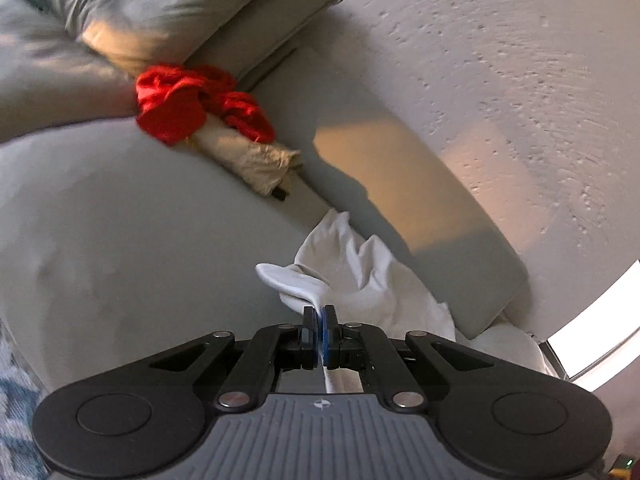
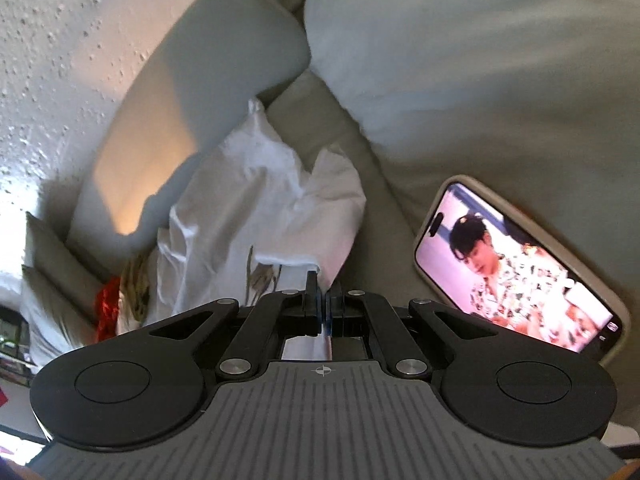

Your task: Fold clothes

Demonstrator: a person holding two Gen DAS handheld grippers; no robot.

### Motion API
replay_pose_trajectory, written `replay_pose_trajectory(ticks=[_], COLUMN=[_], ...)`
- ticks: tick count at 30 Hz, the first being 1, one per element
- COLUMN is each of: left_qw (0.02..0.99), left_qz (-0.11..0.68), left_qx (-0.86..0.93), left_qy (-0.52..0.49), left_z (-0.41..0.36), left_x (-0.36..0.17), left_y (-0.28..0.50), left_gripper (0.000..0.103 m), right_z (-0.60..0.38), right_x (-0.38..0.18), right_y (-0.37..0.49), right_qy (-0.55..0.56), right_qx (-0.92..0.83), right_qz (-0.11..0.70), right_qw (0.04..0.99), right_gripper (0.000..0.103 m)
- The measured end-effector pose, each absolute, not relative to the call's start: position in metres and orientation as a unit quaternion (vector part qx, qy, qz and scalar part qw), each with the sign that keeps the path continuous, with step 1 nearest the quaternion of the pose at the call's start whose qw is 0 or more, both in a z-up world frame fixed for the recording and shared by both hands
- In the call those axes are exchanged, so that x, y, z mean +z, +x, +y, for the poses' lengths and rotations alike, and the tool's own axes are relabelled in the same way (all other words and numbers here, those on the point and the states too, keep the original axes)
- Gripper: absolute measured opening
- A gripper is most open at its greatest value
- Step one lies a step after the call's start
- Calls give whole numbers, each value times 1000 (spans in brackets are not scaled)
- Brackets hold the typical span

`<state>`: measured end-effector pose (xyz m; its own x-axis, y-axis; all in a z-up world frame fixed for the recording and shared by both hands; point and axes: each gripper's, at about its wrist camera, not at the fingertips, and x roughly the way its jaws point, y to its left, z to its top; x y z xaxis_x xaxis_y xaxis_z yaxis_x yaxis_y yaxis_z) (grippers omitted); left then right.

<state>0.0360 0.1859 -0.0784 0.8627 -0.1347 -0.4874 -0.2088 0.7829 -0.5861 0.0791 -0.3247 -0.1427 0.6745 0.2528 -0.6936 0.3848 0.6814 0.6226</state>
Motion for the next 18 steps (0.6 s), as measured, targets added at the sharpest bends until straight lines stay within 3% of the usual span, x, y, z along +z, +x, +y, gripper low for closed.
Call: replay_pose_trajectory(ticks=[5,13,14,15,16,17,18], left_qw=[908,865,865,867,870,875,881], left_qz=[305,415,418,418,417,413,405], left_qx=[41,119,123,124,126,130,132], left_qy=[-286,-258,-250,-242,-232,-219,-204], left_z=[177,176,175,174,172,170,167], left_x=[-82,-125,-124,-121,-117,-112,-107], left_y=[15,6,4,3,1,-2,-4], left_gripper=[0,5,9,22,31,32,32], right_z=[-325,-312,-311,-309,-308,-307,-306], right_x=[-126,-157,-155,-153,-151,-147,-141], right_y=[61,36,35,33,32,30,28], right_qy=[381,293,284,274,264,256,252], right_qx=[-46,-67,-68,-69,-70,-69,-63], right_qz=[407,470,468,466,465,463,460], right_qw=[829,830,834,838,842,846,849], right_gripper=[1,3,16,20,31,47,50])
